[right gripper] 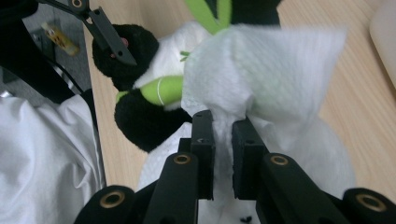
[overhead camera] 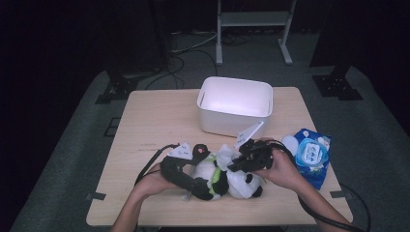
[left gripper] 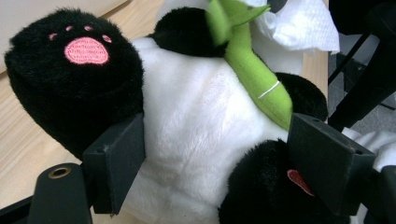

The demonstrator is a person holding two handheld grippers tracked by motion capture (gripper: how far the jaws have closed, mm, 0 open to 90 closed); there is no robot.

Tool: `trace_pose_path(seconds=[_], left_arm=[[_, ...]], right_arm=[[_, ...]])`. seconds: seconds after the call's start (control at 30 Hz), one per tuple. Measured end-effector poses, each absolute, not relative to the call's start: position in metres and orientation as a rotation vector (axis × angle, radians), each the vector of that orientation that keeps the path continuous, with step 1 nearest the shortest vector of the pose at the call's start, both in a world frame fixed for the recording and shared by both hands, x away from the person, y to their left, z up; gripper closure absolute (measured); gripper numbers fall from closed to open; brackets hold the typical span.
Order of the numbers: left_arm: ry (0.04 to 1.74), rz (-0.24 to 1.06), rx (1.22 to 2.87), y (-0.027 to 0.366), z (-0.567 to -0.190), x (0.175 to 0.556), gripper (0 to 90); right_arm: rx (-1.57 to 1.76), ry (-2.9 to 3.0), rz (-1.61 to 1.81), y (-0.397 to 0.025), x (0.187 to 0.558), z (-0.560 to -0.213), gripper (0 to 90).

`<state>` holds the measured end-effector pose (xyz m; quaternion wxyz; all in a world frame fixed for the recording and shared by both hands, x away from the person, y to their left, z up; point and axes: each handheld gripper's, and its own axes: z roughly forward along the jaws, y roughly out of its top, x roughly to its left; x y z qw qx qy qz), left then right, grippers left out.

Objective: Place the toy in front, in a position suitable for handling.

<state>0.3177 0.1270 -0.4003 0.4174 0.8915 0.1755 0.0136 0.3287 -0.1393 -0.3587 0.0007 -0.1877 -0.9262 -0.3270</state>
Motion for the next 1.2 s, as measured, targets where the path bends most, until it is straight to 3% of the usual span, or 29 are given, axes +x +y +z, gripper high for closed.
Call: trace_pose_path(seconds=[0.57,1.2], left_arm=[[0.444,0.027,2.232,0.128,-0.401,0.319,19.0],[0.448,0.022,2.225,0.129,-0.402,0.319,19.0]], right_arm=[[-0.737,-2.794,-1.197,-0.195,0.314,-0.377,80.5],[-0.787,-2.76,-1.17,-0.216,0.302,-0.398,80.7]])
